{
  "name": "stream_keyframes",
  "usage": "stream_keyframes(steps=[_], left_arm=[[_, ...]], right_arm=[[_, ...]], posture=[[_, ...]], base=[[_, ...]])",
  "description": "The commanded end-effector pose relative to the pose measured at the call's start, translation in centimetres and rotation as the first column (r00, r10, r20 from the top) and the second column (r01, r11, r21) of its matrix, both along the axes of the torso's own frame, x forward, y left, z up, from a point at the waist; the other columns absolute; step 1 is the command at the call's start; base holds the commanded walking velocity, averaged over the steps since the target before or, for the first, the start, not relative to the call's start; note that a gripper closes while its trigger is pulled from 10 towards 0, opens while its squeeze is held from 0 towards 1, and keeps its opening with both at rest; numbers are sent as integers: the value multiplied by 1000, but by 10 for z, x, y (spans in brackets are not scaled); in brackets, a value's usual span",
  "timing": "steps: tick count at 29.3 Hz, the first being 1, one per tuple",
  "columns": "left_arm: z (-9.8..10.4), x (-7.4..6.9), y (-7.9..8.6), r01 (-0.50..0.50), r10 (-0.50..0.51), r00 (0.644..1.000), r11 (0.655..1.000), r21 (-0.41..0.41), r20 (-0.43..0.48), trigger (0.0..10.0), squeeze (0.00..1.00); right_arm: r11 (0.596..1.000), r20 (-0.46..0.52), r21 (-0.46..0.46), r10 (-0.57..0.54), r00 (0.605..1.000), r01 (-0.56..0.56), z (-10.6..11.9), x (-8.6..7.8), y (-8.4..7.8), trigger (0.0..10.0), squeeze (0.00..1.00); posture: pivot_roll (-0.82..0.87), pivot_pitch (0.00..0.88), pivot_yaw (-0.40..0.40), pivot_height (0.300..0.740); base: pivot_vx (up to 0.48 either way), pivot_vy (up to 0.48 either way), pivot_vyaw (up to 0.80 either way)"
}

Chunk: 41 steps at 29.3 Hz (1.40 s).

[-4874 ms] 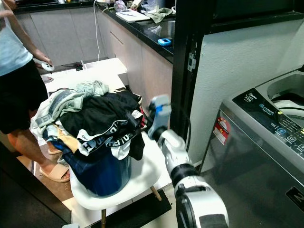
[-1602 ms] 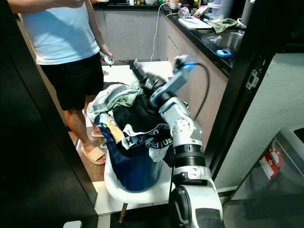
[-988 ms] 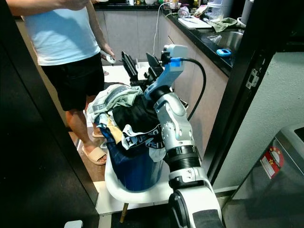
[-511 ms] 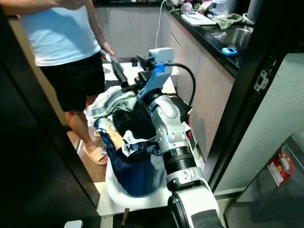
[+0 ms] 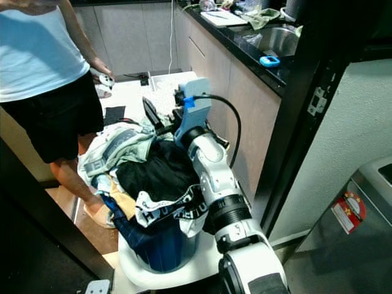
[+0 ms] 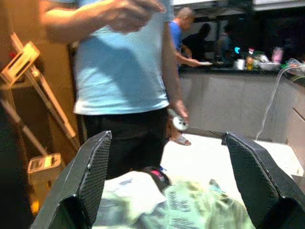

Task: Clothes washing

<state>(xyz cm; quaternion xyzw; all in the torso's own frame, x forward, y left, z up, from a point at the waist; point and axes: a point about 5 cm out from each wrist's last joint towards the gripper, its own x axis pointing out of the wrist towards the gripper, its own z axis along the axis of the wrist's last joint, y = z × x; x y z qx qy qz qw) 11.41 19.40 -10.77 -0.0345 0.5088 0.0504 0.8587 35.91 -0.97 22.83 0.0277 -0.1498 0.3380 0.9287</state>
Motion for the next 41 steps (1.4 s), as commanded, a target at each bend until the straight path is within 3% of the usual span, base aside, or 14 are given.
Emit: stream_keyframes(steps=[1,3,6,8,10,11,18,19,24,29,31,41], left_arm=[[-1,-3,0,-5,5,1000,1000,-4,-12,10000,0],[-1,-3,0,-4,4,1000,1000,-6,-13,10000,0],[-1,-3,0,-4,4,1000,1000,-6,-13,10000,0],[-1,-3,-1,-4,4,1000,1000,-9,-14,10000,0],[-1,-3,-1,-4,4,1000,1000,-9,-14,10000,0],[-1,-4,-1,-4,4,1000,1000,-10,-16,10000,0],[-2,-4,-2,-4,4,1000,1000,-13,-18,10000,0],[-2,-5,-3,-7,7,1000,1000,-17,-18,10000,0],[-2,-6,-4,-11,10,1000,1000,-20,-19,10000,0],[-3,-8,-5,-17,16,1000,1000,-26,-25,10000,0],[-3,-9,-5,-18,17,999,999,-27,-27,10000,0],[-3,-8,-6,-15,14,1000,1000,-28,-23,10000,0]], right_arm=[[997,-45,-72,23,999,-26,-17,-4,6,10000,0],[990,-51,-125,64,997,-70,-18,-5,7,10000,0],[990,-51,-125,64,997,-70,-18,-5,7,10000,0],[961,-64,-230,141,988,-152,-17,-7,7,10000,0],[961,-64,-230,141,988,-152,-17,-7,7,10000,0],[943,-79,-277,170,982,-185,-16,-10,8,10000,0],[925,-143,-308,185,972,-221,-19,-17,19,10000,0],[928,-205,-328,116,972,-179,-31,-17,24,10000,0],[914,-228,-382,47,973,-133,-45,-14,21,10000,0],[877,-264,-478,-85,961,-54,-73,-8,1,10000,0],[875,-253,-485,-132,958,-7,-74,-2,-9,10000,0],[867,-267,-497,-198,943,41,-68,5,-27,10000,0]], posture=[[1,0,-61,740],[1,0,-61,740],[1,0,-61,740],[1,0,-61,740],[1,0,-61,740],[1,0,-61,740],[-2,0,-70,740],[1,0,-71,740],[1,0,-71,740],[-1,0,-74,740],[-1,0,-73,740],[-4,0,-70,740]], base=[[0,0,0],[0,0,0],[0,0,0],[0,0,0],[0,0,0],[0,0,0],[0,0,0],[0,0,0],[0,0,0],[0,0,0],[0,0,0],[0,0,0]])
